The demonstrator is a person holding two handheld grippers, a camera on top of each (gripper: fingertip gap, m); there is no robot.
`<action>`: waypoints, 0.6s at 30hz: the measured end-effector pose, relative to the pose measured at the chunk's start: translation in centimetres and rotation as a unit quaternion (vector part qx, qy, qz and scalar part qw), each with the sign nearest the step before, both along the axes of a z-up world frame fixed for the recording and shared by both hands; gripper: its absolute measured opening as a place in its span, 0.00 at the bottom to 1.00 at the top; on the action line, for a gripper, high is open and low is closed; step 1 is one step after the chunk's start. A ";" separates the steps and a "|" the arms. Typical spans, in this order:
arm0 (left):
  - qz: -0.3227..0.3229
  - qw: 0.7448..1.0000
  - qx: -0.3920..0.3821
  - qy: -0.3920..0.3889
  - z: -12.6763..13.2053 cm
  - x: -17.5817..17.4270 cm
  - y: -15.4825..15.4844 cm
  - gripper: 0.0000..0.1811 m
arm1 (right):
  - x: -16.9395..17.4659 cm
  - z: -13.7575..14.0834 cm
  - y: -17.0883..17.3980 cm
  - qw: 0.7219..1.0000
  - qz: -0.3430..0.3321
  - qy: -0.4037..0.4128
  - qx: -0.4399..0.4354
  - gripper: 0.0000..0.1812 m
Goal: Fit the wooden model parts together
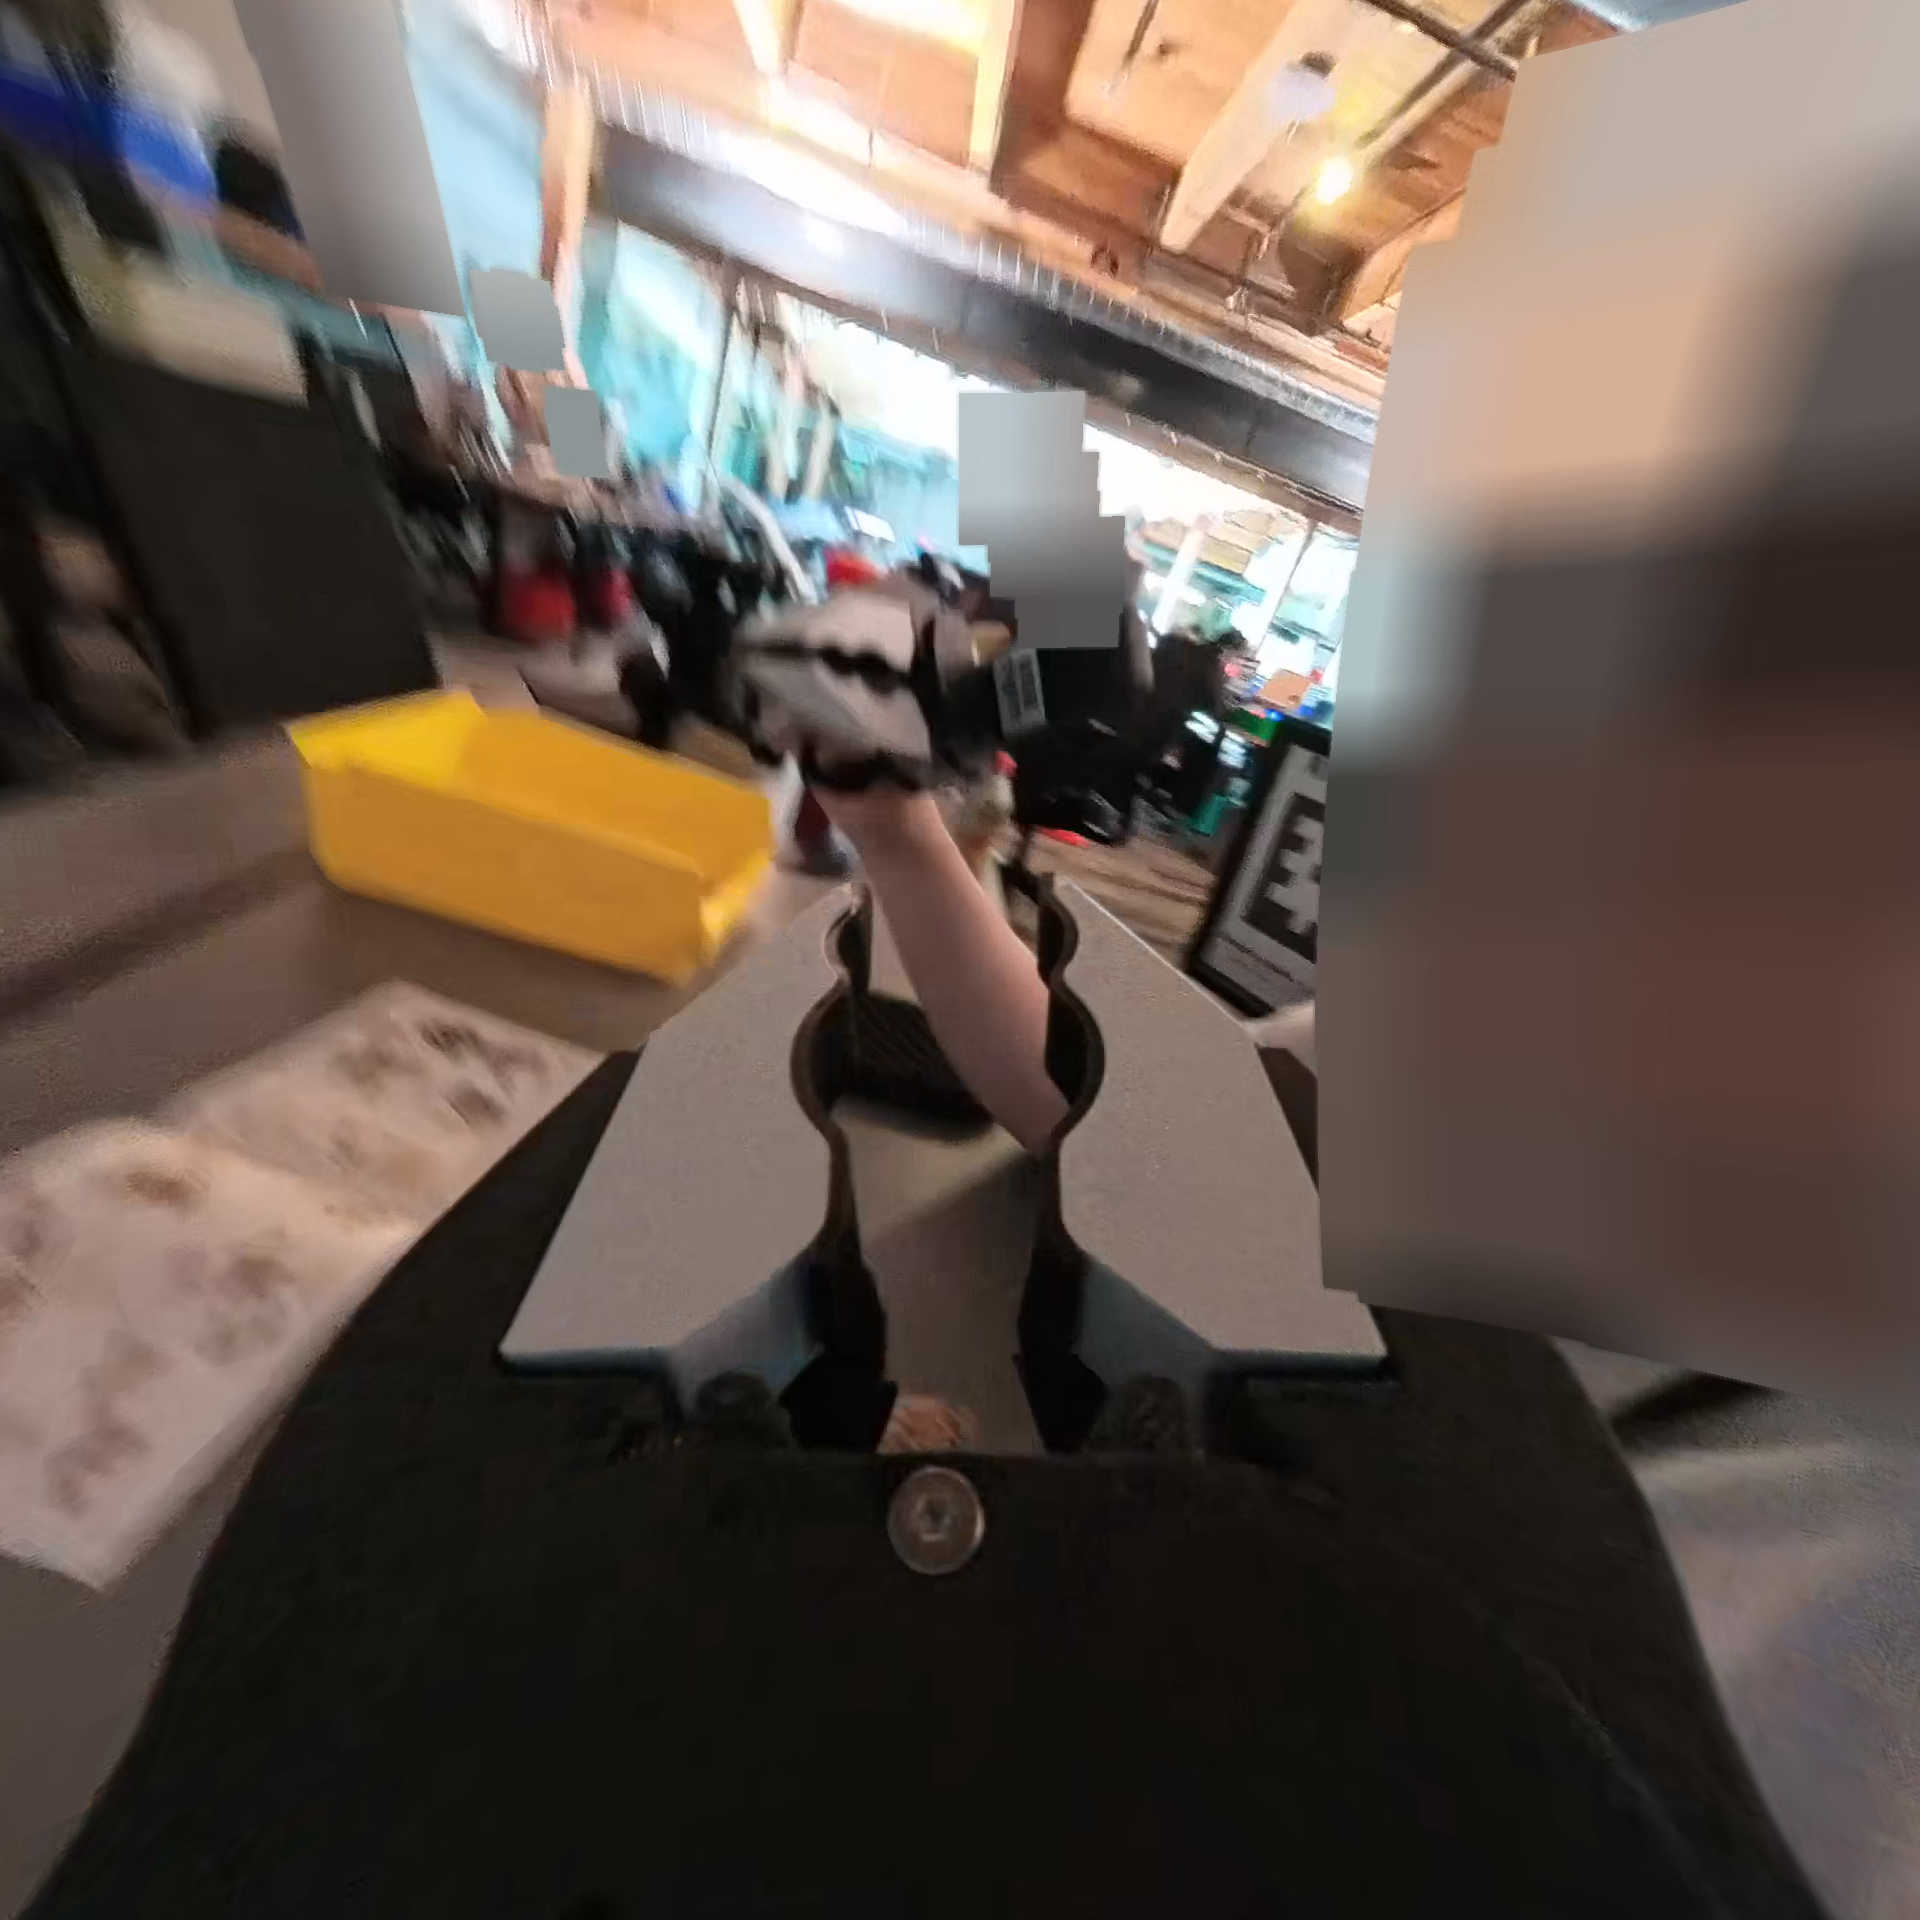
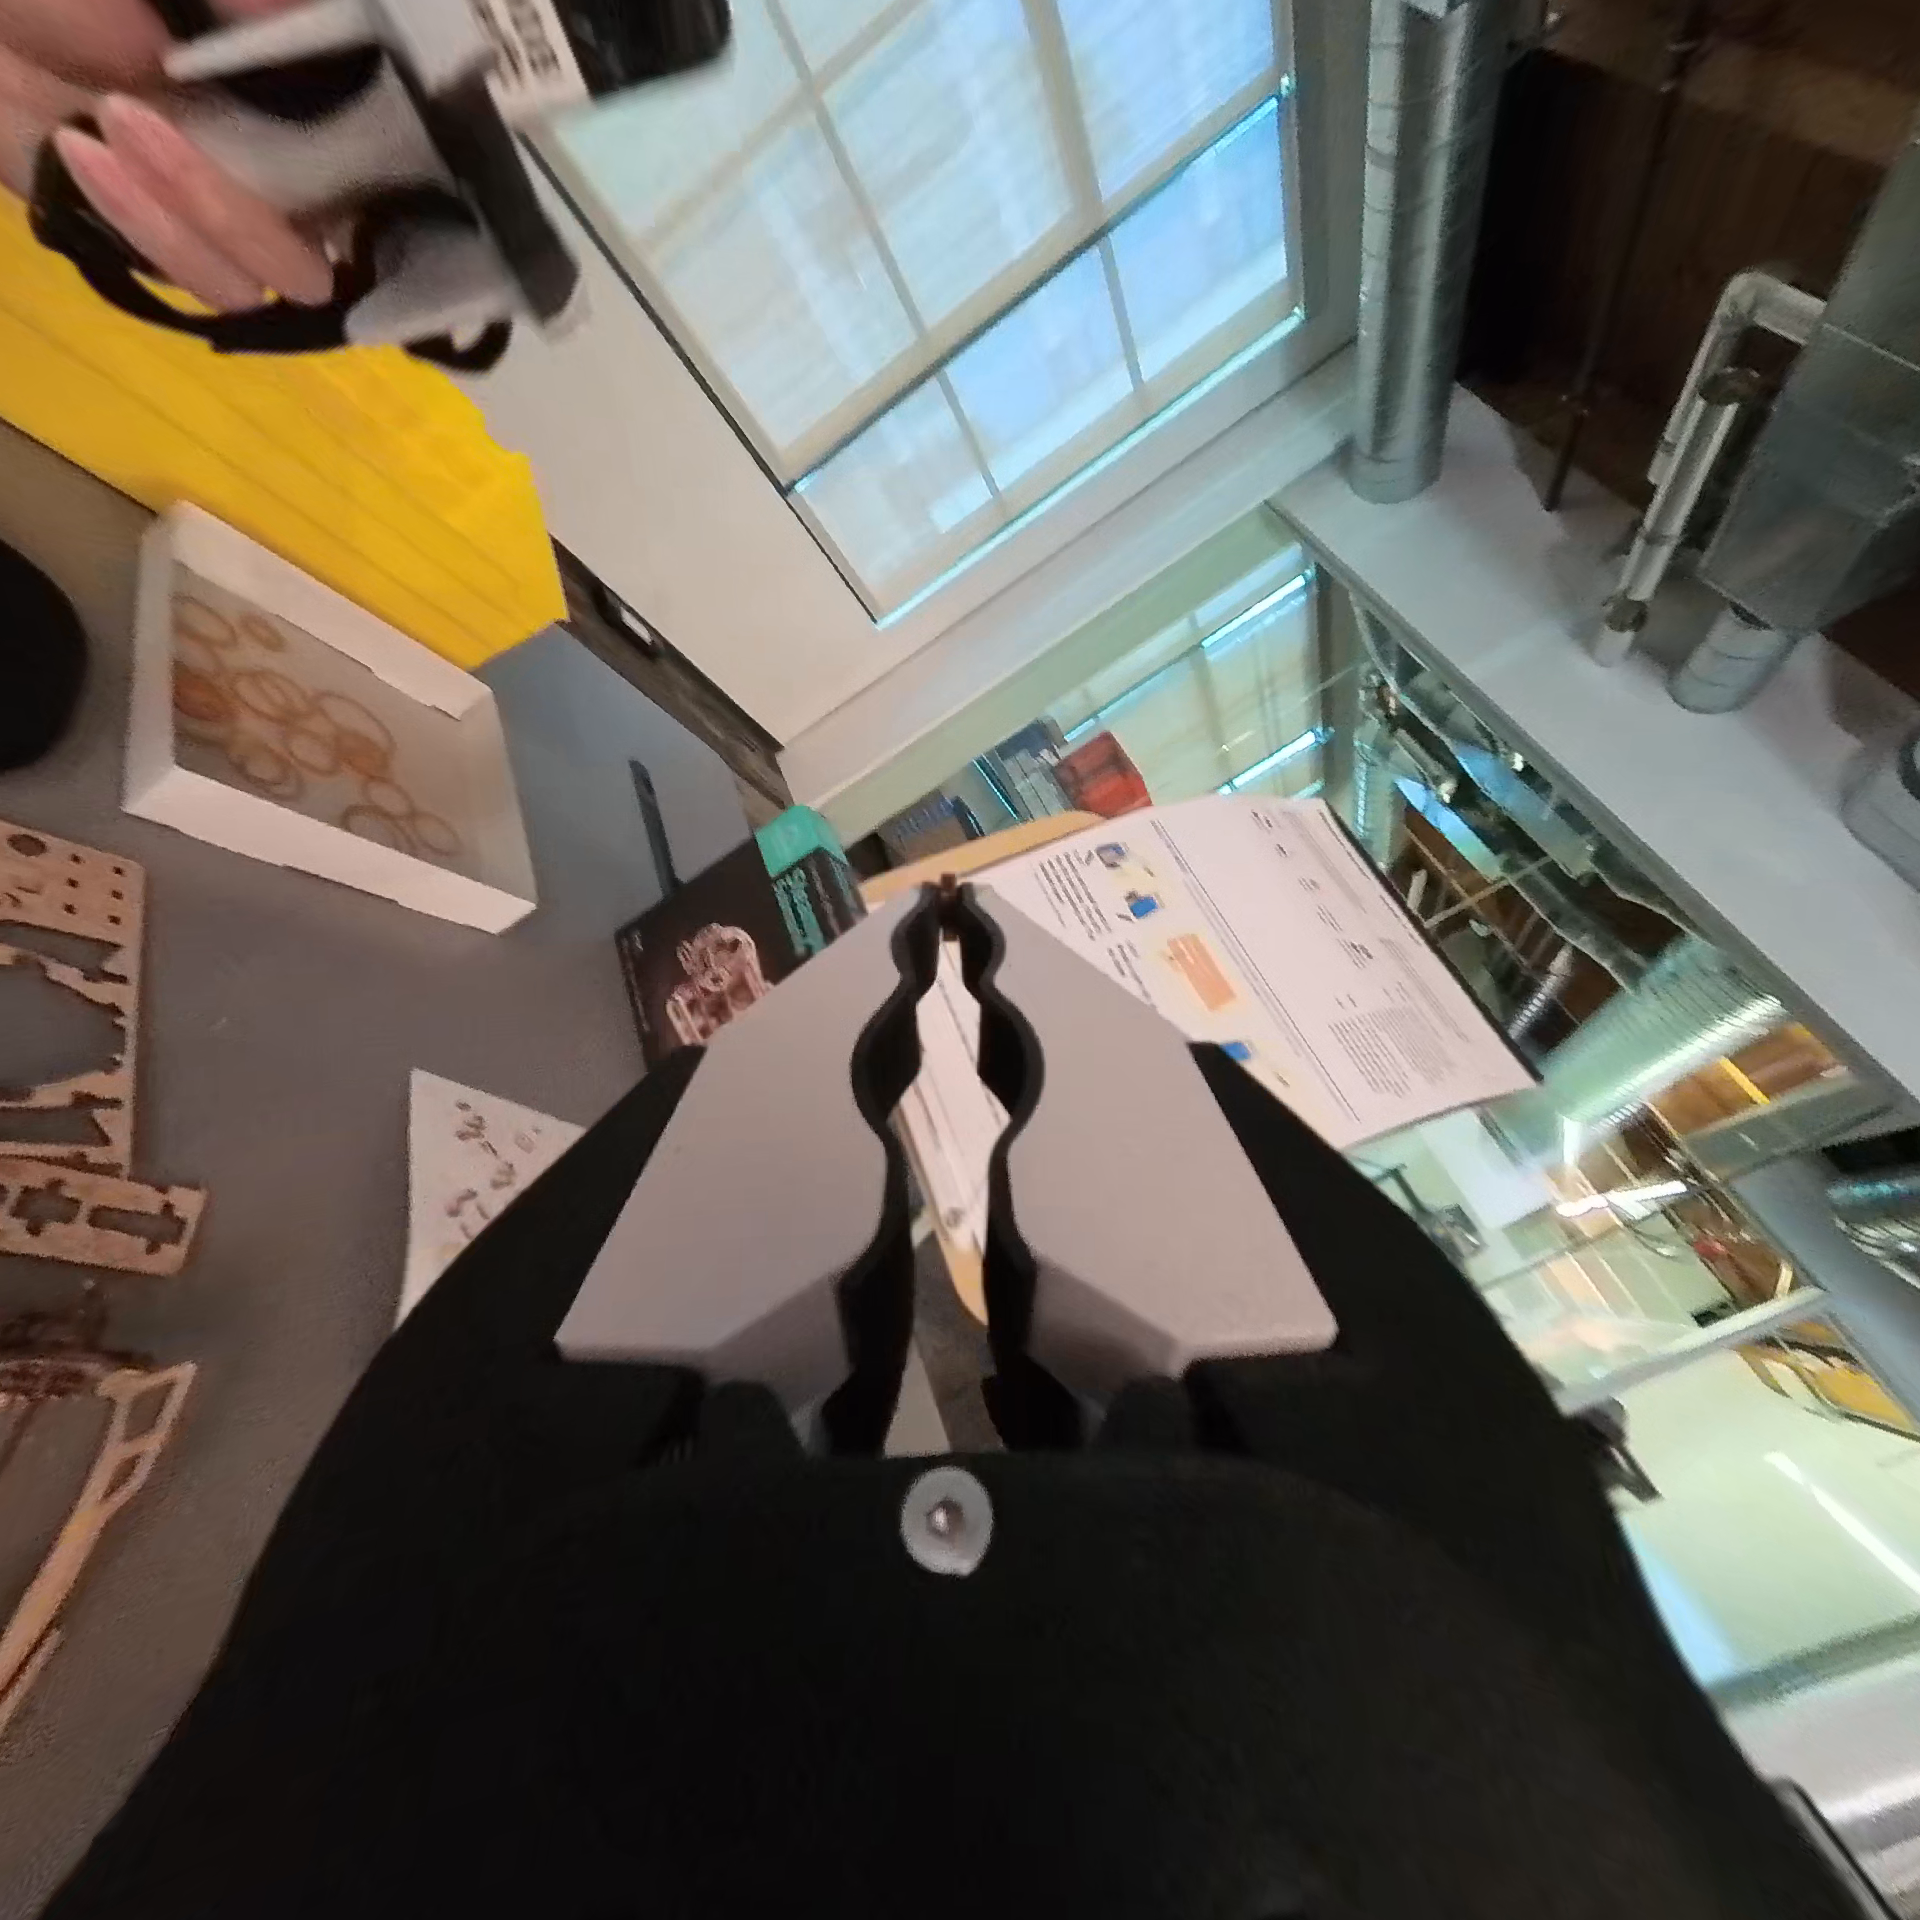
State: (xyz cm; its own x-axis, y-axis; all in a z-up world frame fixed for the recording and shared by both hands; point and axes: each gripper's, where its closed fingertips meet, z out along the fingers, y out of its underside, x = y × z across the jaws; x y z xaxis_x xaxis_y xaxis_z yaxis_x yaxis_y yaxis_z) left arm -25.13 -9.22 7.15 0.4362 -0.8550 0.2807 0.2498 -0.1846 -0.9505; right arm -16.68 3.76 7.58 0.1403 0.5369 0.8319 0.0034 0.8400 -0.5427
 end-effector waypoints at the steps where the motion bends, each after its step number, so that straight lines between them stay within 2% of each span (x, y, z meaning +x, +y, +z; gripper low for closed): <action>1: 0.030 0.998 0.052 -0.002 1.0 -0.2 0.3 0.17 | 0.2 0.0 0.5 1.000 -0.010 0.002 0.001 0.01; 3: 0.110 0.984 0.142 -0.005 2.8 -0.8 1.6 0.18 | 0.4 0.0 1.4 1.000 -0.024 0.009 0.002 0.01; 5: 0.147 0.973 0.175 0.028 3.1 -0.7 3.1 0.20 | 0.5 -0.2 2.1 0.999 -0.038 0.013 0.006 0.01; 7: 0.160 0.972 0.159 0.059 2.8 -0.3 4.8 0.27 | 0.3 -0.7 3.0 0.998 -0.059 0.011 0.021 0.01; 10: 0.169 0.972 0.139 0.091 2.2 0.0 6.8 0.31 | -0.4 -1.8 4.3 0.994 -0.093 0.002 0.049 0.01; 14: 0.196 0.965 0.098 0.145 -0.3 -0.8 8.9 0.31 | -1.6 -3.7 5.2 0.991 -0.113 -0.020 0.066 0.01; 18: 0.191 0.960 0.053 0.198 -3.6 -1.4 10.1 0.30 | -3.0 -5.5 5.4 0.990 -0.111 -0.052 0.072 0.00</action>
